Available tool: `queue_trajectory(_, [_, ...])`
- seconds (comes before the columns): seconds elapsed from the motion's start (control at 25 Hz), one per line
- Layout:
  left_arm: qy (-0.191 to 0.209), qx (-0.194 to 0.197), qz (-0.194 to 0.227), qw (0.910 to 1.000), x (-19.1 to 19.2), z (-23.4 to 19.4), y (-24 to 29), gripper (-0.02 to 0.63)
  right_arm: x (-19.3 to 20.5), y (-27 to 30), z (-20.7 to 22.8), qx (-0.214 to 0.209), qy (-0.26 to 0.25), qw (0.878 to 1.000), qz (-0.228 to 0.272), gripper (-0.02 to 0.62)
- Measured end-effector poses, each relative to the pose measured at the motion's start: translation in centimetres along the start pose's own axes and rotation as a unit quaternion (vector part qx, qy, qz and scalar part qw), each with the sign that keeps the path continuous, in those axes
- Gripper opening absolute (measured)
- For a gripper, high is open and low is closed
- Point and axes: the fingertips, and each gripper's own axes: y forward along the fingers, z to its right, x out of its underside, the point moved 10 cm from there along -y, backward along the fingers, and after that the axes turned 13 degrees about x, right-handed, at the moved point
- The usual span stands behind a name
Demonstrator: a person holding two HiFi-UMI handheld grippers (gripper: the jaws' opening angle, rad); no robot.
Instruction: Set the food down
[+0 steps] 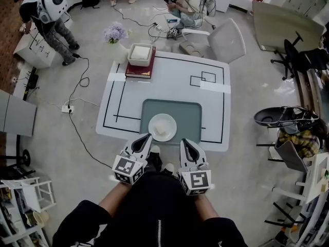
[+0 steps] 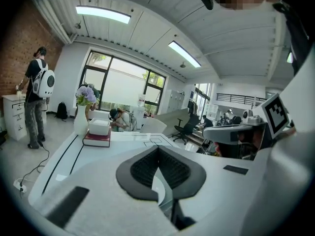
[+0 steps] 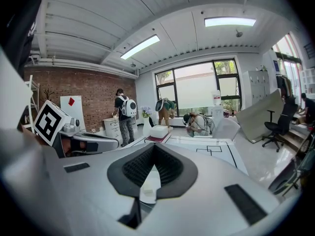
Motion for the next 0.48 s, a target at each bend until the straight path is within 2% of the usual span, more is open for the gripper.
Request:
queue_trajectory(0.16, [0.015, 0.013, 0.005, 0.9998, -0.29, 0.78, 0.42, 0.005, -0.28, -0.11, 0.27, -0.002, 0.005, 1.000, 0.000, 0.009])
queue_trajectory(0.48, [0.007, 0.029, -0.010, 0.9995, 0.11, 0.86, 0.90, 0.005, -0.03, -0.05, 0.52, -0.002, 0.000, 1.000, -0.001, 0.009])
